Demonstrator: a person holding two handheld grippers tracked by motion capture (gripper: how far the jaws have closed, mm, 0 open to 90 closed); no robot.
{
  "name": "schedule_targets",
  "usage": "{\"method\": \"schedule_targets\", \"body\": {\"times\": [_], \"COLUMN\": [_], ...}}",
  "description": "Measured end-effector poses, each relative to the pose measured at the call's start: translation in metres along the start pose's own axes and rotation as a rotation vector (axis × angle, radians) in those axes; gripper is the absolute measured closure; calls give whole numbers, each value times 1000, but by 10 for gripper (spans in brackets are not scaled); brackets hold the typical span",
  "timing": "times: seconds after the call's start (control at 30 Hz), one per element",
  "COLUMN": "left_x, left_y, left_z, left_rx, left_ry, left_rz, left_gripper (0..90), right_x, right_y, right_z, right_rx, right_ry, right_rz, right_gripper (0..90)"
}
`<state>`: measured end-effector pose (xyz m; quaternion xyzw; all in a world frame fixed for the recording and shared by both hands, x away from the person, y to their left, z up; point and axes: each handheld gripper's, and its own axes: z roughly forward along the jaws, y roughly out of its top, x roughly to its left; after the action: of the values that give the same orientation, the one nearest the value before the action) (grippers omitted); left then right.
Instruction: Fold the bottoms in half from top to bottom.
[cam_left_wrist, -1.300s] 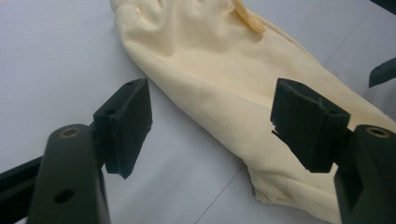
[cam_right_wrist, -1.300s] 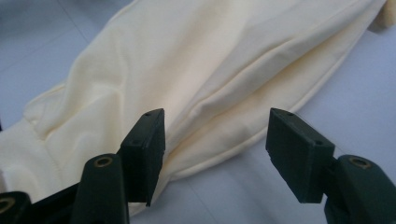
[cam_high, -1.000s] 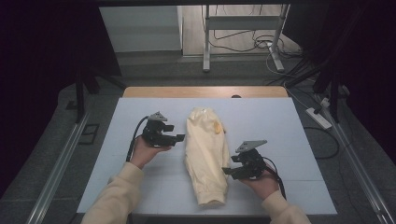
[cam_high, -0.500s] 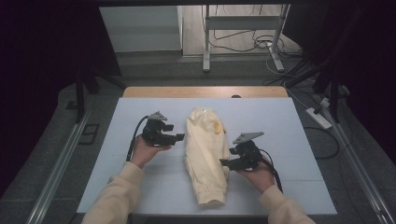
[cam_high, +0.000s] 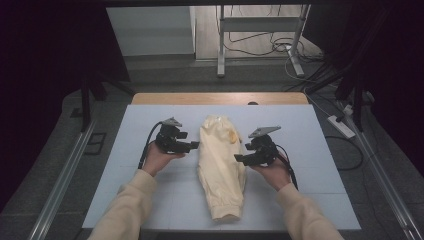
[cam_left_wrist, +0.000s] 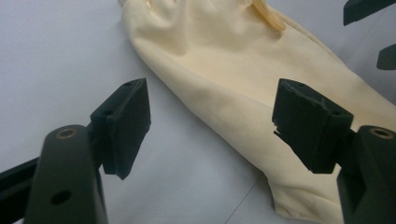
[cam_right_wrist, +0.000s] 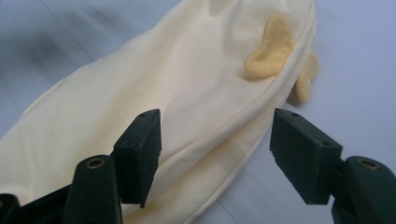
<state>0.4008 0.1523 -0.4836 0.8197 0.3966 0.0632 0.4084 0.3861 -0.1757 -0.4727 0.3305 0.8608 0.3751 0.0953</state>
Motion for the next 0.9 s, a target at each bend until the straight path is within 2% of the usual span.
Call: {"method": "schedule_targets", "body": {"times": [0.33, 0.53, 0.67, 0.8, 0.9], "left_x": [8, 10, 11, 13, 16], "left_y": [4, 10, 14, 20, 24], "left_z": [2, 7, 9, 12, 17], "left_rx": [-1, 0, -5, 0, -1], "left_ry": [3, 6, 4, 5, 5], "left_rz": [-10, -12, -13, -10, -12], "left_gripper": [273, 271, 269, 268, 268], "right_x": [-4, -4, -8, -14, -18], "right_y": [10, 20, 26, 34, 36], "right_z": [3, 9, 12, 16, 21], "right_rx": [-26, -32, -44, -62, -46], "right_ry": [-7, -20, -24, -20, -30], "right_rz": [5, -20, -23, -3, -2], "right_gripper": [343, 343, 343, 344, 343]}}
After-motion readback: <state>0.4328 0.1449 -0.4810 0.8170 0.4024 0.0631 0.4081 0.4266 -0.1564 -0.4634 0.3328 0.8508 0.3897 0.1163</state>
